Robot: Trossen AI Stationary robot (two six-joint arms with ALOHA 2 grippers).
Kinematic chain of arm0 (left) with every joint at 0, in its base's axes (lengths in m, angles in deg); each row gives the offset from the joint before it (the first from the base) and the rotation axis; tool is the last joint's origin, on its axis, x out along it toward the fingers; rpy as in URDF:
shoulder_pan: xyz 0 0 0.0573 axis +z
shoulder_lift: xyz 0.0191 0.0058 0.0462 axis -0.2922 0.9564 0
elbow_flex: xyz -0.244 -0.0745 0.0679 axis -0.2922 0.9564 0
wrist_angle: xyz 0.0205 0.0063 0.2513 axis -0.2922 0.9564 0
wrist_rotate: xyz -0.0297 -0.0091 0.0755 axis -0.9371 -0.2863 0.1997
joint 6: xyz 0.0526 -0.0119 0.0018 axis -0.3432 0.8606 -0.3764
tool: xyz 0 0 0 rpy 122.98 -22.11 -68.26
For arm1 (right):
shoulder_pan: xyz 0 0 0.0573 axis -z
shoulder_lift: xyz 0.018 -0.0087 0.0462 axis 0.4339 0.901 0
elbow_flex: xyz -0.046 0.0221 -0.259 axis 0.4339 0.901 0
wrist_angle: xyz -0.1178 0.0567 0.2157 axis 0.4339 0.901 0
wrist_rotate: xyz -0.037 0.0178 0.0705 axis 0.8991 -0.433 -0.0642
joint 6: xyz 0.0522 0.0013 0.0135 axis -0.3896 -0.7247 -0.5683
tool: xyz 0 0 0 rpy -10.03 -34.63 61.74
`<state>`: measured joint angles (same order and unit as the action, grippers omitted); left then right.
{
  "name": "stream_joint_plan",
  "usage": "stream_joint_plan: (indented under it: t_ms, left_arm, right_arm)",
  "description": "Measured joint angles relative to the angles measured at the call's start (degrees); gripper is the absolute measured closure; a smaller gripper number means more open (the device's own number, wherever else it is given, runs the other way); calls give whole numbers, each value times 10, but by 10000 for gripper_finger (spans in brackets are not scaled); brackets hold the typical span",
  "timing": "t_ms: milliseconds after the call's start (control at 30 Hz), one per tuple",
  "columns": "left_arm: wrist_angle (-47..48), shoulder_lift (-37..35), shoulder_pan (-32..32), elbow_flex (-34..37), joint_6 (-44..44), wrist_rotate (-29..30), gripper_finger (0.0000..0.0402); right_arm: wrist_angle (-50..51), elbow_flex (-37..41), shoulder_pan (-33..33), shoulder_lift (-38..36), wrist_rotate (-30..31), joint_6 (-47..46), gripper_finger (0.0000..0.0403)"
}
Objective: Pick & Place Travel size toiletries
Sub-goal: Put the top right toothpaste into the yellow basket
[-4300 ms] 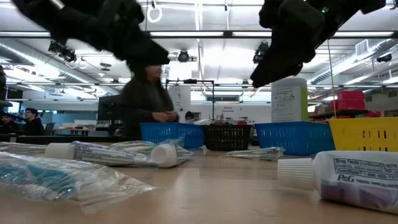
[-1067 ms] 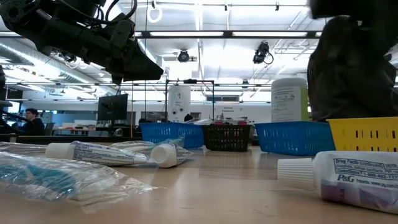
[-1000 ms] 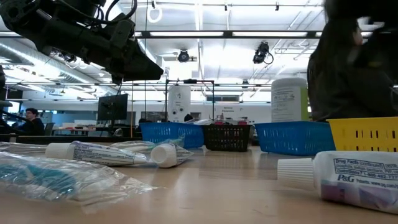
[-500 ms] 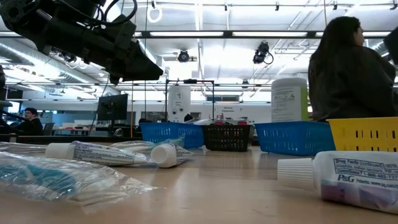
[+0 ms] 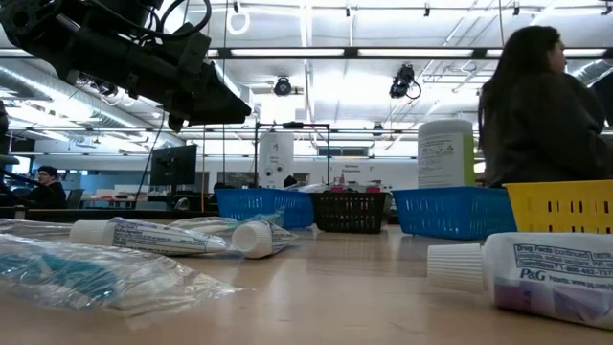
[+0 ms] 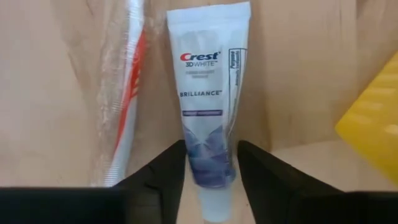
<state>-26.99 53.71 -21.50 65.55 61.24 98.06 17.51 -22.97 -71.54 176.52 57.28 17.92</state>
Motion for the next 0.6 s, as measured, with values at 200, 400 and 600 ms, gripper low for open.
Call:
stream_joint_plan:
  t_ms: [200,400,600]
  left_arm:
    - [1,0,0,0,-1,0,255]
    - [0,0,0,0,-3,0,255]
    - [2,0,0,0,-4,2,255]
  right_arm:
    - [-5,2,2,-14,-9,-5,305]
    - [12,-46,22,-55,-6,9,303]
    - [165,-117,37,-102,84,40,300]
